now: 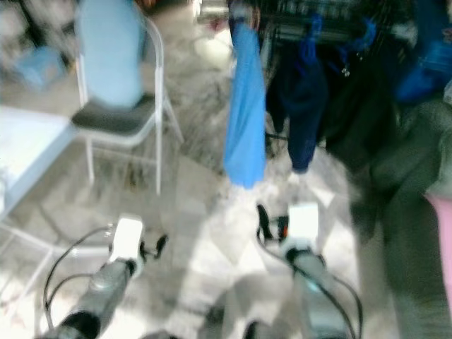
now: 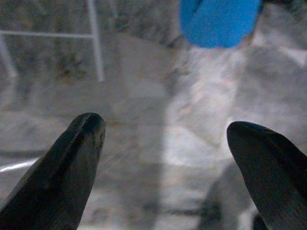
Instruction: Hang hanger
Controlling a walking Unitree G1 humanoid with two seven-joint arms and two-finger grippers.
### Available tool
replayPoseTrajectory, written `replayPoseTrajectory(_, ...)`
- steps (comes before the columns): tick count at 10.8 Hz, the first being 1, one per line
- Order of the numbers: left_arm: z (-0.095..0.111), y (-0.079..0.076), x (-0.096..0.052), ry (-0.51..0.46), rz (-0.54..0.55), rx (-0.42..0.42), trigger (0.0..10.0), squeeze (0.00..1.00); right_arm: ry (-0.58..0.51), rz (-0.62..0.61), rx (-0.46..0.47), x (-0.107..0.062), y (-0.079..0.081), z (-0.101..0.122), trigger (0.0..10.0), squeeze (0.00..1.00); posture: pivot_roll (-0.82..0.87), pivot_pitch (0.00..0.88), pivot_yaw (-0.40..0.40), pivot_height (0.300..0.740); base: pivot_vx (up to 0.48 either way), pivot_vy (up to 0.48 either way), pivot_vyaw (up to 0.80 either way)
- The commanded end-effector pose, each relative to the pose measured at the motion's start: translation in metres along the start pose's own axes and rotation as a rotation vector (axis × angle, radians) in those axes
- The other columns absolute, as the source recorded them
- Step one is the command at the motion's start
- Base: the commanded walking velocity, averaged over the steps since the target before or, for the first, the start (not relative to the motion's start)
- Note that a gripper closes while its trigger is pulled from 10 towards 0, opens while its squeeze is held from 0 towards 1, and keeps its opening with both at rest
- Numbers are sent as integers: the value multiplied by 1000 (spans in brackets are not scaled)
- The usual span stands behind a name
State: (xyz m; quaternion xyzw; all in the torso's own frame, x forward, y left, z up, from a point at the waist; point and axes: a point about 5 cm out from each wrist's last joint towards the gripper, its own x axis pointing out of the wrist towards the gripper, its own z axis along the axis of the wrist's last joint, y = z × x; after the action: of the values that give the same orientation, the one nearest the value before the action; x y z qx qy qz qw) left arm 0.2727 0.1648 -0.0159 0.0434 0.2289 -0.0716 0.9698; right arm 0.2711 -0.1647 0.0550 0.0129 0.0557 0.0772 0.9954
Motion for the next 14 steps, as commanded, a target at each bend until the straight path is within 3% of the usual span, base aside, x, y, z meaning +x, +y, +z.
replayPoseTrajectory(1,-4,2,-1,13,8,6,10000,0,-13,6,-6,3,-1,3,10000,0,-111,103,52,740,0,0,0)
replayPoseTrajectory(3,-13,5,-3,68,31,-52,10000,0,37,18,6,3,1,-11,10000,0,-103,94,46,740,0,0,0)
replayPoseTrajectory(5,-31,8,-9,165,67,-50,10000,0,155,21,26,5,1,-37,10000,0,-90,82,30,740,0,0,0)
replayPoseTrajectory(7,-68,21,-29,371,171,-119,10000,0,368,-1,68,-2,3,-76,10000,0,-70,46,22,740,0,0,0)
replayPoseTrajectory(10,-91,28,-46,506,190,-48,10000,0,561,-113,147,-16,1,-104,10000,0,-60,9,19,740,0,0,0)
replayPoseTrajectory(14,-97,30,-51,545,184,-32,10000,0,709,-164,166,-46,-2,-130,10000,0,-63,19,29,740,0,0,0)
